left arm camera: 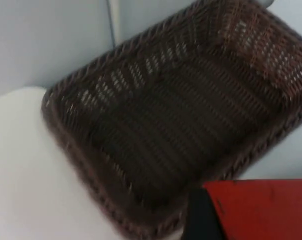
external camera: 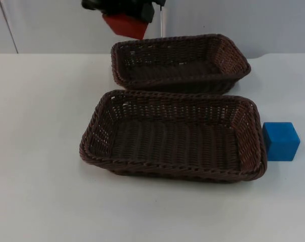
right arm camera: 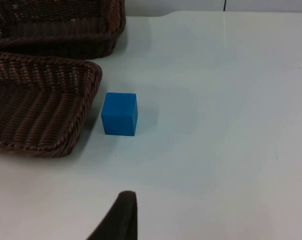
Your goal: Pick up one cube with the left hand and place it into the upper basket. Pick up one cube with the right hand and place it into the lower basket.
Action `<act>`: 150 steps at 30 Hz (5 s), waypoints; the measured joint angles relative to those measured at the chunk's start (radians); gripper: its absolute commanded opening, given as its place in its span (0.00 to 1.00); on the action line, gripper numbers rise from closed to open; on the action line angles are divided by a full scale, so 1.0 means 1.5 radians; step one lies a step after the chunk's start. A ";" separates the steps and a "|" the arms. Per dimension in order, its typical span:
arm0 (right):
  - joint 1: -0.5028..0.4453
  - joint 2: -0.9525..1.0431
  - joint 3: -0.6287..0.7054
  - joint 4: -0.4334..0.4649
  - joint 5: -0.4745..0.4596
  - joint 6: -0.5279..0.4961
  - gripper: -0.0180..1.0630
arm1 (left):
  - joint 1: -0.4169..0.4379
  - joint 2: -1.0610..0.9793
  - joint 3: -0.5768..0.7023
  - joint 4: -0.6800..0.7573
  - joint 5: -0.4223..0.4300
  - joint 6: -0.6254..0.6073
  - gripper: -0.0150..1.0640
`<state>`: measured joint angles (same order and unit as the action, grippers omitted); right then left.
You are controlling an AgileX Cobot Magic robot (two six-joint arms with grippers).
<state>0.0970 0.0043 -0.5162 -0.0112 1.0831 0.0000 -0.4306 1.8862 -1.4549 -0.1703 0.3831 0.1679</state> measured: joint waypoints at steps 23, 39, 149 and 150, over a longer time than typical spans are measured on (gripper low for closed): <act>0.000 0.000 0.000 0.000 0.000 0.000 0.99 | 0.017 0.333 -0.302 -0.028 -0.055 0.039 0.01; 0.000 0.000 0.000 0.000 0.000 0.000 0.99 | 0.017 0.420 -0.313 -0.032 -0.192 0.039 0.01; 0.000 0.000 0.000 0.000 0.000 0.000 0.99 | 0.017 -0.382 0.219 -0.017 0.054 0.015 0.83; 0.000 0.000 0.000 0.000 0.000 0.000 0.99 | 0.017 -0.399 0.232 -0.017 0.054 0.015 0.83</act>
<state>0.0970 0.0043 -0.5162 -0.0112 1.0831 0.0000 -0.4051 1.2874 -1.1071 -0.1956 0.4641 0.1910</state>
